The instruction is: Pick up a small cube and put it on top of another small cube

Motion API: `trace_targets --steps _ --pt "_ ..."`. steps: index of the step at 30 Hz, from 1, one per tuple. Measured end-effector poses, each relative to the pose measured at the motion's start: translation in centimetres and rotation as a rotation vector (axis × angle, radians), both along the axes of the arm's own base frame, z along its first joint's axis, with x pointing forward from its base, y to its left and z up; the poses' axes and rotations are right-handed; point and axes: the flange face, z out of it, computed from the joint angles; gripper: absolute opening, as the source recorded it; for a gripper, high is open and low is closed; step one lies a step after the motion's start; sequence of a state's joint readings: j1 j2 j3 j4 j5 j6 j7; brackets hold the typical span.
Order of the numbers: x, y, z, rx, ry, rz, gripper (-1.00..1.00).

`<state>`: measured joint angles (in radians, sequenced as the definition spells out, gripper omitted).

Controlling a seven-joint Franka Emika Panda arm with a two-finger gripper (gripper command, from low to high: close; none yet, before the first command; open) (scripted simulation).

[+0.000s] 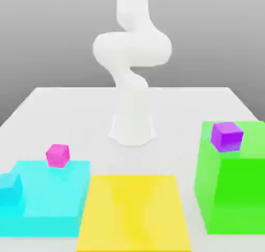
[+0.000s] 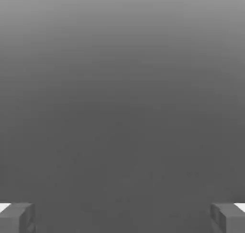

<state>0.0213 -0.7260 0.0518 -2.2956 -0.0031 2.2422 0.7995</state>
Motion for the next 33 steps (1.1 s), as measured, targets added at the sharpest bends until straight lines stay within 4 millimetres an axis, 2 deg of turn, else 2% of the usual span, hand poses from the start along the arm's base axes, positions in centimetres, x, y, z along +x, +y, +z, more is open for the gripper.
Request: trace_targets --steps 3,7,11,16,18,23,30,33 --pt "2.0 6.8 -6.6 -0.103 0.2 0.083 0.0" --pt "1.6 14.8 -15.6 -0.221 0.399 0.148 0.0" --pt "-1.6 21.2 -24.4 -0.356 0.567 0.203 0.0" --pt "-8.7 26.6 -34.4 -0.555 0.733 0.275 0.0" --pt "-11.3 27.7 -37.3 -0.583 0.767 0.275 0.0" --pt "-14.2 28.1 -41.8 -0.408 0.778 0.12 0.0" --pt "-17.1 27.1 -46.1 -0.122 0.772 -0.193 0.0" --pt "-17.1 26.1 -47.1 0.008 0.746 -0.349 0.0"
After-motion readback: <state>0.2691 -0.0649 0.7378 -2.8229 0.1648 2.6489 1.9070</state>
